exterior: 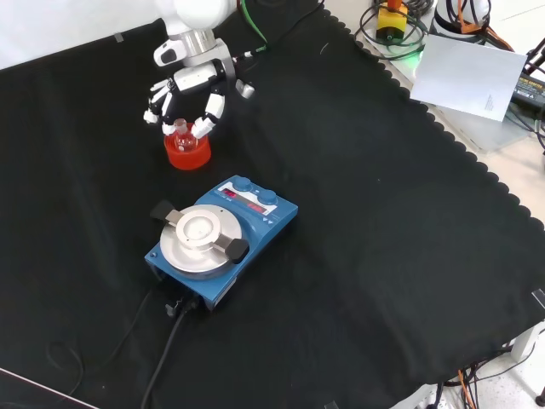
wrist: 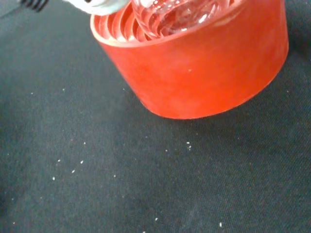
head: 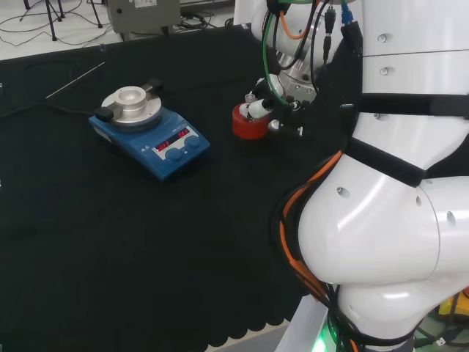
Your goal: Pick up the round-bottom flask.
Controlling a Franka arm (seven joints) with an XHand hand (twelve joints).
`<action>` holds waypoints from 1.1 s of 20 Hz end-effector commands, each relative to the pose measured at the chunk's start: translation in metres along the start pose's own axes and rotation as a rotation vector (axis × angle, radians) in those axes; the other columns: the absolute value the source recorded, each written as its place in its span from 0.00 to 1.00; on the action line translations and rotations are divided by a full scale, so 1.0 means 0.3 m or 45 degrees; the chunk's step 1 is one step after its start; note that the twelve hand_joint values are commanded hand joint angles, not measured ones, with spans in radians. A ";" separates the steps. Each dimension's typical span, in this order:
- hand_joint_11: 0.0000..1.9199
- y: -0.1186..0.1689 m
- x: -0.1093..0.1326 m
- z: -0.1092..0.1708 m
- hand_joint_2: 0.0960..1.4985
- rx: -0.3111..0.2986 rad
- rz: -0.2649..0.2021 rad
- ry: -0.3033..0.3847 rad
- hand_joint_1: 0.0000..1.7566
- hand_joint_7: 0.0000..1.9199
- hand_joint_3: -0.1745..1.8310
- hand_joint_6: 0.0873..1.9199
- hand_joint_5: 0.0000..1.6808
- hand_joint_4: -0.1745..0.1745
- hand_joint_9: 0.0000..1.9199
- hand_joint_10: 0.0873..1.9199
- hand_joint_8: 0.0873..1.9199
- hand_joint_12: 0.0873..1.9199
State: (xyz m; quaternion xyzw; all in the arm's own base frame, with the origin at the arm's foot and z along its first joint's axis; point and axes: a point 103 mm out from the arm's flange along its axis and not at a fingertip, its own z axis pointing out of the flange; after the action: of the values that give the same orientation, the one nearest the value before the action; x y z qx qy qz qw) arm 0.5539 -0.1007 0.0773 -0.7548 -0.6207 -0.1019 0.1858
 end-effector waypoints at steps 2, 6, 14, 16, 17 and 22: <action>0.00 -0.003 0.013 -0.011 0.48 -0.091 -0.014 -0.012 0.45 0.16 0.36 0.23 0.52 0.55 0.22 0.27 0.25 0.61; 0.00 -0.008 0.025 -0.015 0.60 -0.181 -0.001 -0.060 0.53 0.21 0.27 0.44 0.57 0.85 0.26 0.28 0.26 0.67; 0.04 -0.014 0.028 -0.054 0.56 -0.187 0.000 -0.046 0.57 0.26 0.34 0.57 0.58 1.00 0.32 0.25 0.25 0.68; 0.04 -0.021 0.037 -0.077 0.55 -0.179 -0.003 -0.045 0.58 0.26 0.36 0.57 0.58 1.00 0.32 0.25 0.25 0.68; 0.04 -0.025 0.046 -0.088 0.54 -0.173 -0.004 -0.043 0.58 0.26 0.36 0.57 0.58 1.00 0.32 0.25 0.25 0.68; 0.05 -0.057 0.085 -0.151 0.53 -0.157 -0.001 -0.066 0.58 0.26 0.37 0.57 0.58 1.00 0.32 0.25 0.25 0.68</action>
State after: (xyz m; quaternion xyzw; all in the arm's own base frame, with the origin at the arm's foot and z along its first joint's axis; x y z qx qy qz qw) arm 0.5523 -0.0976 0.1093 -0.7673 -0.6164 -0.1310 0.1192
